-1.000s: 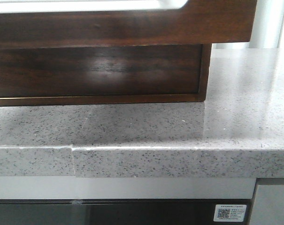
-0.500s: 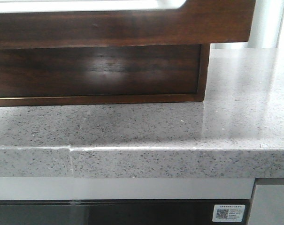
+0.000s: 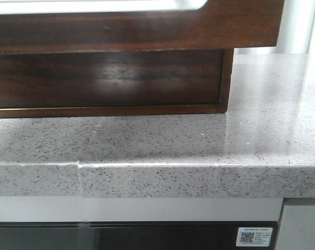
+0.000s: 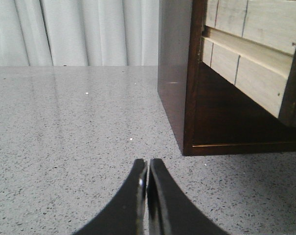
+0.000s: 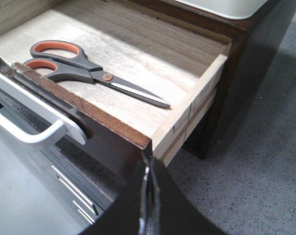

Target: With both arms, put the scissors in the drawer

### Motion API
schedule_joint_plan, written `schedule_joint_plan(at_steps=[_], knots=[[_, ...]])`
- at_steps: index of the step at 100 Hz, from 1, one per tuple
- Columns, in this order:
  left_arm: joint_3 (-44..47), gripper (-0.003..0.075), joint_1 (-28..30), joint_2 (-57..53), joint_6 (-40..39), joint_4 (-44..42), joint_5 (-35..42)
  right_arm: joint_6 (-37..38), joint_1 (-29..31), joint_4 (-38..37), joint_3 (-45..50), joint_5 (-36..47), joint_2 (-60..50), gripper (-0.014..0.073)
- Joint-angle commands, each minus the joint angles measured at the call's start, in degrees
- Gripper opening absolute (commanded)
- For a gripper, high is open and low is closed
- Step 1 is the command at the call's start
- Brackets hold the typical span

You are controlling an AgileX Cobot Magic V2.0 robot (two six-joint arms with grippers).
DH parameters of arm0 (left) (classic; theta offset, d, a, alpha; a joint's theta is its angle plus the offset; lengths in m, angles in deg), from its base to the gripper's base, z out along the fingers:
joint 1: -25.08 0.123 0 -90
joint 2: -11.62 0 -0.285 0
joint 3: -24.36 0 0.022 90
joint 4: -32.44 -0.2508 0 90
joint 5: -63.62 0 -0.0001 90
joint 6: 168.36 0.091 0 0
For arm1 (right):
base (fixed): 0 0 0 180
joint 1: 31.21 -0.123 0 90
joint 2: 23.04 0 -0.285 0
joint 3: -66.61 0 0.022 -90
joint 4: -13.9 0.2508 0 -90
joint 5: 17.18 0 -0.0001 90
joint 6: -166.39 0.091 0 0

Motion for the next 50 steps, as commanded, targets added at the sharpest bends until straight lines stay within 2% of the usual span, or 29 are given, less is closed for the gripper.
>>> schedule_joint_plan(at_steps=[1,21,30,40,50], knots=[[2.10,-0.0020,0.19,-1.79,0.04,0.65,4.67,0.11,0.40,0.25,-1.44,3.97,-0.15,-0.0069],[2.10,-0.0020,0.19,-1.79,0.04,0.65,4.67,0.11,0.40,0.25,-1.11,4.22,-0.44,-0.0069],[2.10,-0.0020,0.19,-1.79,0.04,0.65,4.67,0.11,1.36,-1.76,0.85,7.10,-2.84,-0.0069],[2.10,-0.0020,0.19,-1.79,0.04,0.65,4.67,0.11,6.14,-2.11,6.22,13.16,-8.38,-0.0069],[2.10,-0.0020,0.19,-1.79,0.04,0.65,4.67,0.11,13.57,-2.11,13.93,20.11,-16.57,-0.0069]])
